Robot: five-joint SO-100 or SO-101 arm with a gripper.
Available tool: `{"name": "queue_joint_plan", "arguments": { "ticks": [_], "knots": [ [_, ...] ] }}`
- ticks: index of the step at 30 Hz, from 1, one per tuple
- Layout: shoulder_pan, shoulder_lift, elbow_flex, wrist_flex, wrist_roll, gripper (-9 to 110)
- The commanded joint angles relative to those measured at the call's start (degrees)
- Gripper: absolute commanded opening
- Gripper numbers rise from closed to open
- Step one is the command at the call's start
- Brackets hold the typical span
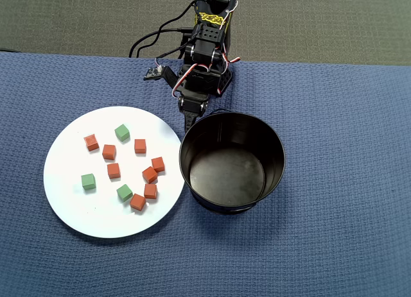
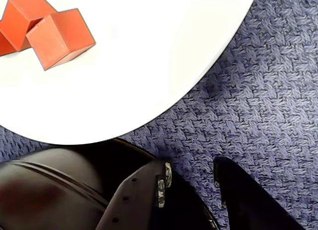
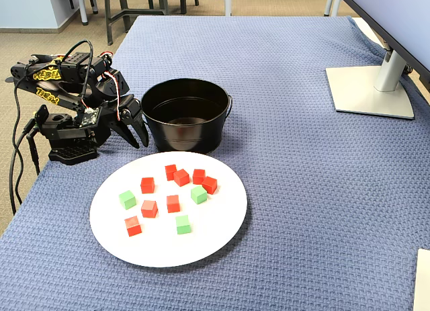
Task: Pick up the red cubes from the white plate and place them in the black recipient
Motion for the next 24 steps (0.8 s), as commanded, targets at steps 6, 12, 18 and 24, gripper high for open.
{"name": "queue_joint_plan", "arguments": {
  "ticks": [6, 12, 18, 24],
  "knots": [
    [5.6, 0.3, -6.7, 2.5, -9.2, 1],
    [5.6, 0.4, -6.5, 2.4, -9.3, 1],
    [8.1, -0.7, -8.3, 1.3, -10.2, 2],
    [12.3, -2.6, -11.9, 0.4, -22.1, 9]
  ]
}}
